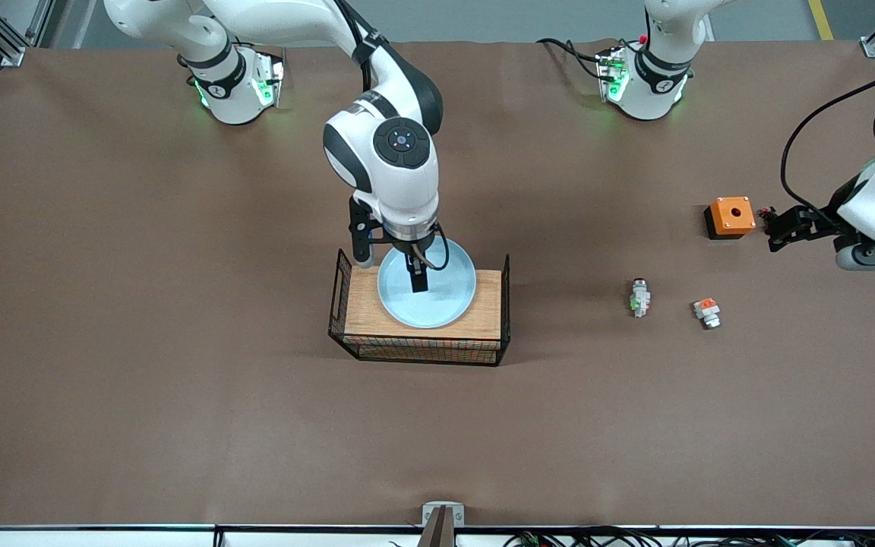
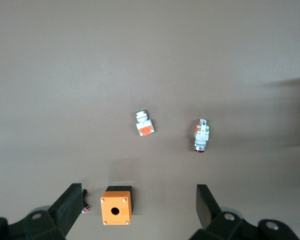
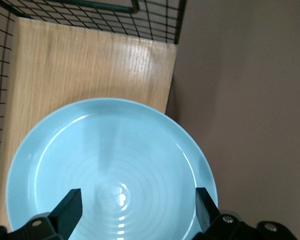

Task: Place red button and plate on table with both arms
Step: 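Open the left gripper and withdraw while the right gripper grips the plate rim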

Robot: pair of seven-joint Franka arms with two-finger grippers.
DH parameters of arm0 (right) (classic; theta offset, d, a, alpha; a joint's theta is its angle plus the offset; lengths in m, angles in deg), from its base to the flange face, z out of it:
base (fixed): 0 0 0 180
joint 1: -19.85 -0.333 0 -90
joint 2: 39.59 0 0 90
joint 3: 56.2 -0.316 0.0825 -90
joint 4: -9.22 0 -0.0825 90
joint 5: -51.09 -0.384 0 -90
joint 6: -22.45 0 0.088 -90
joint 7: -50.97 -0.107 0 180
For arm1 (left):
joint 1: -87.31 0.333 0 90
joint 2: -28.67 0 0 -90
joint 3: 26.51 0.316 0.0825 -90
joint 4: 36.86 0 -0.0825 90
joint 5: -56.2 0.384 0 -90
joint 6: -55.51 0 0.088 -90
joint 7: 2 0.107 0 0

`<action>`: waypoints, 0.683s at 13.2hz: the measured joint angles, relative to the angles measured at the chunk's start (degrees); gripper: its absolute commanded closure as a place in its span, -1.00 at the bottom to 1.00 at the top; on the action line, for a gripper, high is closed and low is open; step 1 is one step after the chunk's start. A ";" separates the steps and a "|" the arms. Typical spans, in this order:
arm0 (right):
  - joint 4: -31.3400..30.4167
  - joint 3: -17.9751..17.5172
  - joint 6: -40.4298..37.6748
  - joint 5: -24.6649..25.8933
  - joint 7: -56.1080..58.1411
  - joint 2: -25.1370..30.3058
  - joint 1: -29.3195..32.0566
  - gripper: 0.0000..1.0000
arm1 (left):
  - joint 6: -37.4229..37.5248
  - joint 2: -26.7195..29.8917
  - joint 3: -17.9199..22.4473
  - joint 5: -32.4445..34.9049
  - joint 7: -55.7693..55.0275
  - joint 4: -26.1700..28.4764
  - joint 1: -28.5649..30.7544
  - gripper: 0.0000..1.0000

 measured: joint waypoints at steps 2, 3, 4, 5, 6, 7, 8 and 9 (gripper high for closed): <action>0.25 -0.19 -0.66 -0.94 -0.01 -0.02 -1.27 -0.99 | 0.14 1.14 0.15 -0.03 0.00 -0.09 0.00 -0.99; 0.25 -0.25 -0.86 -1.00 -0.32 -0.11 -2.27 -0.99 | 0.37 1.68 0.22 -0.04 0.00 -0.10 -0.07 -0.99; 0.23 -0.28 -0.90 -1.00 -0.74 -0.33 -3.24 -0.99 | 0.68 2.17 0.74 -0.07 0.00 -0.12 -0.55 -0.99; 0.21 -0.29 -0.93 -1.00 -0.98 -0.71 -4.03 -0.98 | 0.93 2.60 2.78 -0.12 0.00 -0.12 -2.47 -0.99; 0.13 -0.29 -0.94 -1.00 -1.10 -1.17 -4.49 -0.98 | 1.05 2.97 6.79 -0.18 0.00 -0.13 -6.32 -0.99; -0.07 -0.28 -0.95 -0.98 -1.10 -1.56 -4.63 -0.98 | 1.12 3.34 11.88 -0.24 0.00 -0.15 -11.29 -0.99; -0.28 -0.19 -0.95 -0.97 -1.10 -1.87 -4.63 -0.98 | 1.31 3.73 16.85 -0.27 0.00 -0.15 -16.16 -0.99; -0.42 -0.06 -0.97 -0.95 -1.09 -2.14 -4.62 -0.98 | 1.57 4.08 20.86 -0.29 0.00 -0.16 -20.18 -0.99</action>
